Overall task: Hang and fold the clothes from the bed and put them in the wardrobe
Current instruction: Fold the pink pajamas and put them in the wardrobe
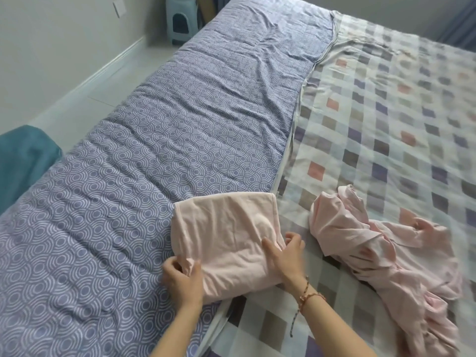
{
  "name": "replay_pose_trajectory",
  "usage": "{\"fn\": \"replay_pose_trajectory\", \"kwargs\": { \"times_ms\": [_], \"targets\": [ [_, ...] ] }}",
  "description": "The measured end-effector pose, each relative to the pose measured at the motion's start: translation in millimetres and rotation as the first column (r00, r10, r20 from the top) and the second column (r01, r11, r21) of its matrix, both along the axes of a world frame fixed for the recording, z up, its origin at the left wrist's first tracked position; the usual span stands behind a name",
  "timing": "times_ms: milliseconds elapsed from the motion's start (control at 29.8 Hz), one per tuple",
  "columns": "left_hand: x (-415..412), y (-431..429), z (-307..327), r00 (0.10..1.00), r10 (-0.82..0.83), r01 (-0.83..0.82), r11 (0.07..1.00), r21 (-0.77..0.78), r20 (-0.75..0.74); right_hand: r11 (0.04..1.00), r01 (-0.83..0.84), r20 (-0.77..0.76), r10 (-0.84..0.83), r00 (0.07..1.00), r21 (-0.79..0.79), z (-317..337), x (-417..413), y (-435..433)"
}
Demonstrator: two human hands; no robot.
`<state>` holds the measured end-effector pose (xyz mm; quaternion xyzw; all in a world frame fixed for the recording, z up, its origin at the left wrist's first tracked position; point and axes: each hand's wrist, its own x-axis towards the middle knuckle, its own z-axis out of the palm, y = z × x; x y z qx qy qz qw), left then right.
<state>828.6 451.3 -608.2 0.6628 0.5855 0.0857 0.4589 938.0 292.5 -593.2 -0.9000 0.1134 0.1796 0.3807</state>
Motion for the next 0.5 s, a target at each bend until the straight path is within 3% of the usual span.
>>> {"fn": "replay_pose_trajectory", "kwargs": {
  "times_ms": [67,134,201,269,369,504],
  "targets": [
    [9.0,15.9,0.7,0.982,0.19,-0.18,0.945,-0.273,0.009,0.956,0.146,-0.264,-0.076,0.961,0.255,7.8,6.9,2.8],
    [15.3,32.2,4.4,0.991,0.136,-0.111,0.821,-0.56,0.004,0.916,0.206,-0.464,-0.025,0.886,0.343,15.4,16.1,4.2],
    [21.9,40.2,18.7,0.997,0.059,0.009,0.629,-0.778,0.058,0.893,0.216,-0.619,0.085,0.781,0.396,27.5,23.4,3.9],
    [26.4,44.4,37.1,0.996,0.007,0.07,0.529,-0.845,0.087,0.883,0.206,-0.677,0.156,0.719,0.422,44.4,23.5,7.3],
    [21.6,47.8,65.3,0.973,0.031,0.192,0.436,-0.88,0.228,0.845,0.212,-0.657,0.2,0.727,0.491,67.3,24.5,4.1],
    [-1.8,44.4,111.9,0.902,0.102,0.325,0.481,-0.814,0.42,0.753,0.208,-0.607,0.301,0.736,0.625,109.7,11.9,-12.6]
  ]
}}
